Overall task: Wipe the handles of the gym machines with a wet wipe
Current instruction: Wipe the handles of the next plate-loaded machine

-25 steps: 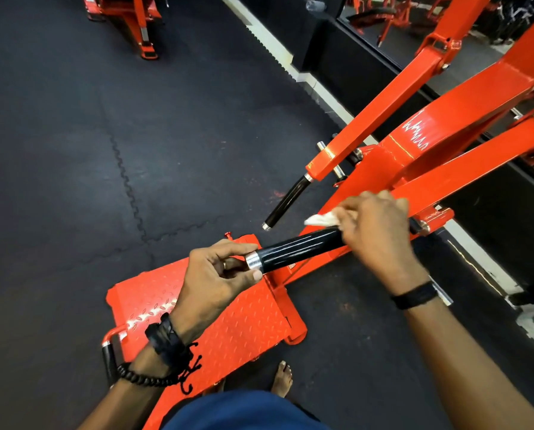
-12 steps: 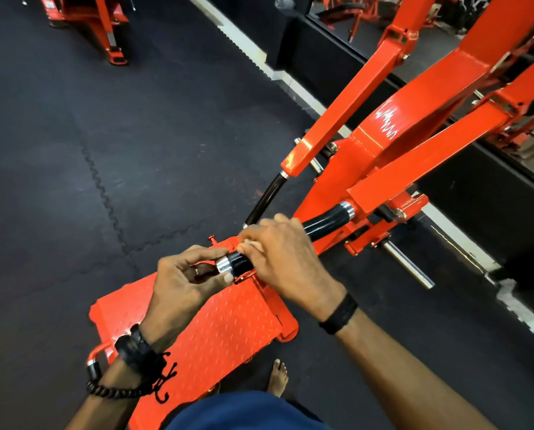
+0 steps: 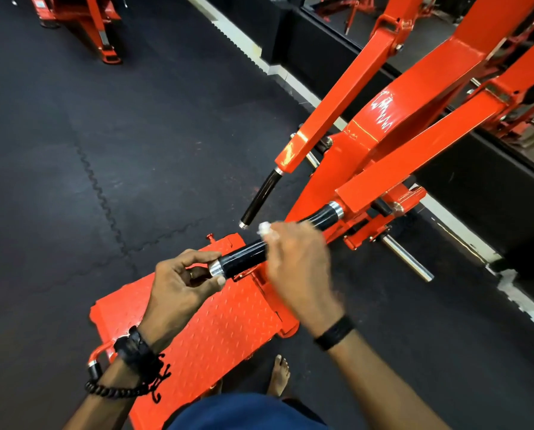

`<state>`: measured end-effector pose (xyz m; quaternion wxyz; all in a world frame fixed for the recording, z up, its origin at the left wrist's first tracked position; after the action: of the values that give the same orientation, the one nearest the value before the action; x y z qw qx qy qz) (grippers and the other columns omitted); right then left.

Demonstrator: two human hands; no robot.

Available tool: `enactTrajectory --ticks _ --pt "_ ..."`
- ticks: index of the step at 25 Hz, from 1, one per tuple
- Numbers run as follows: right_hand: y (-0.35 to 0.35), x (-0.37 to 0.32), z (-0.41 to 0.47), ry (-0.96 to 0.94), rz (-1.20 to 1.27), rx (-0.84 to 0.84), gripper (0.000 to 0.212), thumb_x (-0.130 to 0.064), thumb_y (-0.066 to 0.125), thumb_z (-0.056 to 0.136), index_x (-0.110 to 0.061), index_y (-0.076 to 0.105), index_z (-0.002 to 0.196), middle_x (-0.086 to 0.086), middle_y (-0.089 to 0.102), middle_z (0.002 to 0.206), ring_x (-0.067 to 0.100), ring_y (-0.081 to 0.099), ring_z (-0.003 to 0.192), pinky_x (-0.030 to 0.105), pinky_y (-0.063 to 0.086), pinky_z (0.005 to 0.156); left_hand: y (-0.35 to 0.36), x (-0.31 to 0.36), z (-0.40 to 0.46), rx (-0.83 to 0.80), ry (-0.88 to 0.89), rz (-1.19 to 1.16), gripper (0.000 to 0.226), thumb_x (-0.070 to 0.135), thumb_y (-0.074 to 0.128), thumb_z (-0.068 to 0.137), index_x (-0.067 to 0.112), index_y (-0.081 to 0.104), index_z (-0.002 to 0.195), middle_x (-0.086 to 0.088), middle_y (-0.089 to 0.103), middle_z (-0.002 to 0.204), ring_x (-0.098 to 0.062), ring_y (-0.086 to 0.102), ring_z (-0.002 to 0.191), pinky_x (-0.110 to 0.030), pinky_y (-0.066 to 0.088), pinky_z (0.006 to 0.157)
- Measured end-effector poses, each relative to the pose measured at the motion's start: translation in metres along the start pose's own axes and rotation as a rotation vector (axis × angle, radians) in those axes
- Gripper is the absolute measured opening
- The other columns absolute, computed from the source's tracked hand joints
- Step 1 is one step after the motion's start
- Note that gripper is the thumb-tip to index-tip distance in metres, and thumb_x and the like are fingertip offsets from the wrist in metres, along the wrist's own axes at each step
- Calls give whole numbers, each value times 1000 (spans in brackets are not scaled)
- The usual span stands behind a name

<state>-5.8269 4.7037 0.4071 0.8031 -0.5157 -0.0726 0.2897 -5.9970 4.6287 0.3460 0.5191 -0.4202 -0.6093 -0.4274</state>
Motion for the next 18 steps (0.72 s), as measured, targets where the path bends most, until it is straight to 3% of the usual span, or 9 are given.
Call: enactTrajectory --ticks 3,5,8,10,13,14,16,18 --pt "28 -38 -34 -59 160 -47 7 -19 61 91 -17 65 97 -1 67 91 24 50 74 42 44 68 0 -5 3 -1 -8 -4 34 -13 75 75 3 71 104 -24 69 106 -34 71 89 -50 56 85" --pt "19 -16 -29 -12 210 70 16 -20 67 90 -22 68 106 -9 65 89 19 48 72 35 39 67 0 -6 4 12 -22 13 34 -14 76 75 4 71 103 -19 72 104 -41 70 90 -54 55 83" --pt "6 49 -13 273 204 292 11 -19 69 90 -19 69 101 -5 65 78 22 54 71 37 43 65 0 -5 3 24 -21 37 33 -13 77 74 4 71 103 -17 72 104 -41 69 91 -54 56 83" --pt "0 80 -1 490 349 388 8 -21 65 92 -18 65 99 -6 68 75 19 64 73 40 51 70 0 -5 2 32 -20 39 33 -12 77 75 4 71 103 -17 72 104 -41 69 91 -55 55 83" --pt "7 53 -13 625 542 479 7 -10 68 90 -13 66 96 -16 64 72 -6 63 67 17 49 66 0 -7 2 22 -28 57 34 -9 78 75 8 72 105 -13 75 99 -39 70 88 -57 54 83" --pt "15 34 -25 651 604 448 8 -7 68 89 -12 67 95 -14 65 73 -6 62 65 14 47 64 0 -7 2 20 -29 61 35 -8 79 75 9 72 105 -12 75 96 -40 71 88 -58 55 83" --pt "36 -7 -52 728 842 271 10 -3 68 89 -12 64 94 -3 70 76 3 64 64 20 50 62 0 -6 2 23 -30 58 36 -5 82 74 10 72 105 -12 76 94 -42 69 87 -59 54 83" --pt "43 -26 -57 941 1199 130 14 3 63 90 -10 61 93 4 71 75 14 68 61 27 55 61 0 -5 3 15 -34 64 36 -5 82 73 10 72 104 -12 76 93 -44 68 88 -59 54 81"
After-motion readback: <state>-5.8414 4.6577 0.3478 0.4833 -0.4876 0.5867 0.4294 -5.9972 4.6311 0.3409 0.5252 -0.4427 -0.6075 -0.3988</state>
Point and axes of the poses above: each hand's wrist, its own z-axis towards the middle knuckle, its own y-axis out of the palm, x = y × z, the point moved 1 cm from there along z, towards the middle knuckle
